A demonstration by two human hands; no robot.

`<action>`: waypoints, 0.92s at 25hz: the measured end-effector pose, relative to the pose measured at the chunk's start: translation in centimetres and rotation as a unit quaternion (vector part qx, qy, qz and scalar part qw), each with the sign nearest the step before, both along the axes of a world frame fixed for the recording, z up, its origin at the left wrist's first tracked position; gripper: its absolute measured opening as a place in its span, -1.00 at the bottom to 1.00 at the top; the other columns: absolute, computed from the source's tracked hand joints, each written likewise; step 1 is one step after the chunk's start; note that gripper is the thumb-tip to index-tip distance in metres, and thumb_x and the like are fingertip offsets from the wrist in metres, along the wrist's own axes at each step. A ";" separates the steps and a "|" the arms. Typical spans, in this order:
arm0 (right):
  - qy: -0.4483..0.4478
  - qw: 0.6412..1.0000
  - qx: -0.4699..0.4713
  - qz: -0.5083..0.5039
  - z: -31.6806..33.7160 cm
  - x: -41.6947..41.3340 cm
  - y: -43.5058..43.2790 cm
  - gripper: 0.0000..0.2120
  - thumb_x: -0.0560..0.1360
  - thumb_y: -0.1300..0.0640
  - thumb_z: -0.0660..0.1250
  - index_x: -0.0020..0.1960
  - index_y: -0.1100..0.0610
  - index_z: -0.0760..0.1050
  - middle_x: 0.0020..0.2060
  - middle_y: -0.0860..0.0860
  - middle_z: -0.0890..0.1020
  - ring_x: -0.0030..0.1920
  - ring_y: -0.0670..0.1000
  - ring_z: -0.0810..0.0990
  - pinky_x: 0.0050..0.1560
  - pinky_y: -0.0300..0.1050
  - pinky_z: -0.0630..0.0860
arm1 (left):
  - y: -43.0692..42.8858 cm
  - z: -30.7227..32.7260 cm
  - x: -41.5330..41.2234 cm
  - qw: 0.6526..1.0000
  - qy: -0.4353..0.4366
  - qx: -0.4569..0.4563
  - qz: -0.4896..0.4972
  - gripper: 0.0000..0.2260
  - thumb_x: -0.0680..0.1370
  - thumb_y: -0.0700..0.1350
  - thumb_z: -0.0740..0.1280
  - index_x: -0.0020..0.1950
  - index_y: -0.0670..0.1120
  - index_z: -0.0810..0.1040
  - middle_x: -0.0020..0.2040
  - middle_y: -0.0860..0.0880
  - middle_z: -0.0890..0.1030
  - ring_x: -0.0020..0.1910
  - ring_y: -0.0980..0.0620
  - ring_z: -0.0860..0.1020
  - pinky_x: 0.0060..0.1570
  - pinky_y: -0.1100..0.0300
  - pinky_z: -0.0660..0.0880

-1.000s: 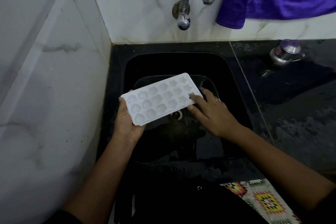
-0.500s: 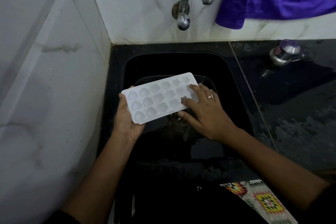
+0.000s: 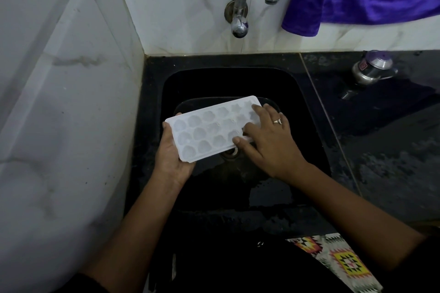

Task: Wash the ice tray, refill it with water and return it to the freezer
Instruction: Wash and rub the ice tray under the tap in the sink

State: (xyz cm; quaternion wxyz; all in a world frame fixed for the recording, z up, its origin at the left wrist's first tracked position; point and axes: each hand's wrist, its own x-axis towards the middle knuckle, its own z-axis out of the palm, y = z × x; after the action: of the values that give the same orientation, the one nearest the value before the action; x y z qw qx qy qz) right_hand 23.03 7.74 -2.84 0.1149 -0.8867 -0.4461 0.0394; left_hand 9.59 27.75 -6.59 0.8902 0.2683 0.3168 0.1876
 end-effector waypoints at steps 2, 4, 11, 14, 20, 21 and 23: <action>-0.013 0.999 -0.016 0.044 -0.4 -0.2 -0.3 -0.43 0.63 -0.39 -0.02 0.37 -0.07 0.49 0.60 0.15 0.21 0.63 0.25 0.07 0.55 0.43 0.06 | 0.6 0.1 -0.2 1.000 -0.008 0.002 0.018 -0.55 0.74 0.21 0.11 0.37 -0.07 0.57 0.35 -0.15 0.65 0.30 -0.20 0.65 0.15 -0.16 0.65; -0.021 0.999 -0.018 0.039 -0.5 0.0 -0.4 -0.46 0.64 -0.38 -0.03 0.40 -0.12 0.47 0.60 0.14 0.21 0.63 0.25 0.07 0.54 0.45 0.06 | 0.6 0.2 -0.3 1.000 -0.015 0.003 0.017 -0.57 0.74 0.21 0.11 0.30 -0.04 0.61 0.34 -0.15 0.66 0.27 -0.19 0.67 0.16 -0.17 0.65; -0.022 0.998 -0.025 0.046 -0.7 -0.2 -0.4 -0.44 0.64 -0.38 -0.04 0.40 -0.11 0.47 0.60 0.15 0.22 0.63 0.25 0.08 0.55 0.43 0.07 | 1.1 -0.6 -0.5 1.000 -0.007 -0.012 0.012 -0.45 0.73 0.23 0.14 0.57 -0.11 0.43 0.46 -0.20 0.57 0.40 -0.24 0.58 0.28 -0.22 0.59; 0.001 1.000 0.005 -0.010 -0.2 -0.3 0.4 -0.45 0.64 -0.37 -0.03 0.18 -0.03 0.56 0.58 0.17 0.27 0.61 0.25 0.12 0.53 0.43 0.09 | 0.2 -0.3 -0.1 1.000 0.000 0.002 -0.002 -0.49 0.72 0.21 0.17 0.49 -0.11 0.50 0.42 -0.21 0.60 0.37 -0.25 0.60 0.35 -0.24 0.54; -0.017 1.000 -0.005 0.009 -0.4 -0.1 0.4 -0.44 0.64 -0.38 -0.04 0.27 -0.06 0.53 0.58 0.17 0.25 0.61 0.27 0.11 0.53 0.45 0.09 | 0.7 -0.1 -0.2 1.000 -0.005 0.012 0.008 -0.51 0.74 0.21 0.14 0.45 -0.11 0.53 0.40 -0.19 0.62 0.34 -0.22 0.63 0.28 -0.20 0.59; -0.008 1.000 -0.001 0.001 -0.3 -0.2 0.6 -0.44 0.64 -0.38 -0.03 0.21 -0.03 0.55 0.58 0.18 0.26 0.61 0.27 0.11 0.53 0.45 0.09 | 0.5 -0.1 -0.1 1.000 -0.001 0.009 0.004 -0.50 0.73 0.21 0.15 0.48 -0.11 0.51 0.41 -0.20 0.61 0.35 -0.23 0.62 0.32 -0.22 0.56; -0.015 0.999 -0.012 0.035 -0.6 -0.4 0.4 -0.43 0.64 -0.38 -0.02 0.29 -0.02 0.51 0.59 0.18 0.23 0.62 0.27 0.08 0.55 0.44 0.08 | 0.8 -0.2 -0.3 1.000 -0.005 0.011 0.015 -0.54 0.73 0.22 0.14 0.39 -0.07 0.57 0.41 -0.19 0.61 0.33 -0.22 0.63 0.29 -0.22 0.58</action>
State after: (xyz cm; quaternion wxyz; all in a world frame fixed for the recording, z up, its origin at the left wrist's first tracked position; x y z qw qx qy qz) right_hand 22.63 8.17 -3.42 0.0960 -0.8722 -0.4784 0.0351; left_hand 9.31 28.55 -6.84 0.8860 0.2718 0.3141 0.2060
